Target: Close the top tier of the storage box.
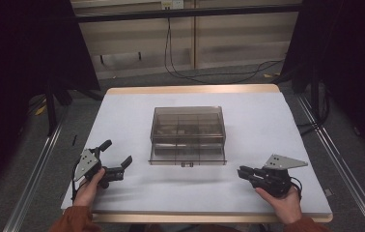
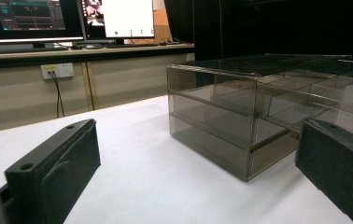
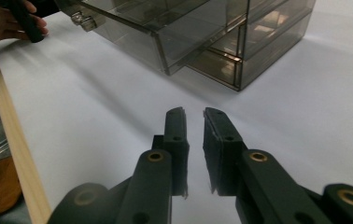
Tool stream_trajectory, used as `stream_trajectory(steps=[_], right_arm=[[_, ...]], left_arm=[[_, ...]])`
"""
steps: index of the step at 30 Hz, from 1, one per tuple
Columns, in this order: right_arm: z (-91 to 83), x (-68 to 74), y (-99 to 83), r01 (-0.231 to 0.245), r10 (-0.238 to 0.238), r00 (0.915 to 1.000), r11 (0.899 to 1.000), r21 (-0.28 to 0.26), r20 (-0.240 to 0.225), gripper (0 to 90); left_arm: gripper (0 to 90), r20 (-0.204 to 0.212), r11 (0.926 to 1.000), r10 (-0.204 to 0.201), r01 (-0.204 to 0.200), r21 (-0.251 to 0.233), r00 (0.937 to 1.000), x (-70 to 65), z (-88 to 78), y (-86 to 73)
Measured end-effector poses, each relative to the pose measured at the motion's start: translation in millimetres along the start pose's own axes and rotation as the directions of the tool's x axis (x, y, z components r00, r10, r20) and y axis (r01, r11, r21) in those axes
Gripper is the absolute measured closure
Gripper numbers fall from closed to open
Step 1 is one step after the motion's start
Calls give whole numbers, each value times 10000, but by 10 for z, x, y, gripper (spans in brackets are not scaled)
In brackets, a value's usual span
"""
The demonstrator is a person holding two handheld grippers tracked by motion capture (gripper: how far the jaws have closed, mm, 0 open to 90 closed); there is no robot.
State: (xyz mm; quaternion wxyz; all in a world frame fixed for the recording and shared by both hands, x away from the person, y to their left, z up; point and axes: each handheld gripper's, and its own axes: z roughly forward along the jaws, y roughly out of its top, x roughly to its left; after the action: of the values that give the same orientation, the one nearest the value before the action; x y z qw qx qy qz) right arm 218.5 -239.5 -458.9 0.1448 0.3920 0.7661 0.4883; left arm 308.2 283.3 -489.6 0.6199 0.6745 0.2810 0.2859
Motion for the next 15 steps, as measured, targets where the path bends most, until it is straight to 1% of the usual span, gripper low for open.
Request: stream_trajectory(steps=[1, 2, 4, 5, 8, 10, 15], right_arm=[[3, 13, 2, -36, 36, 10000, 10000, 30, -22, 804], [5, 27, 3, 5, -5, 10000, 10000, 11, -3, 804], [14, 57, 12, 126, -126, 9999, 9999, -40, -107, 810], [17, 72, 14, 137, -137, 9999, 9999, -1, -73, 815], [44, 115, 19, 237, -235, 9994, 9997, 71, -247, 826], [61, 142, 23, 251, -246, 9990, 9996, 119, -380, 849], [91, 187, 26, 395, -386, 9979, 9991, 150, -527, 878]], left_arm=[[0, 1, 10000, 6, -6, 1, 10000, 0, 0, 0], [0, 1, 10000, 6, -6, 1, 10000, 0, 0, 0], [0, -4, 10000, -8, 8, 6, 10000, 0, -1, 0], [0, -4, 10000, -8, 8, 6, 10000, 0, -1, 0], [0, 9, 10000, -6, 6, 3, 10000, 0, 0, 0], [0, 1, 10000, 6, -6, 3, 10000, 0, 0, 0], [0, -3, 10000, -9, 9, -4, 10000, -1, 2, 0]])
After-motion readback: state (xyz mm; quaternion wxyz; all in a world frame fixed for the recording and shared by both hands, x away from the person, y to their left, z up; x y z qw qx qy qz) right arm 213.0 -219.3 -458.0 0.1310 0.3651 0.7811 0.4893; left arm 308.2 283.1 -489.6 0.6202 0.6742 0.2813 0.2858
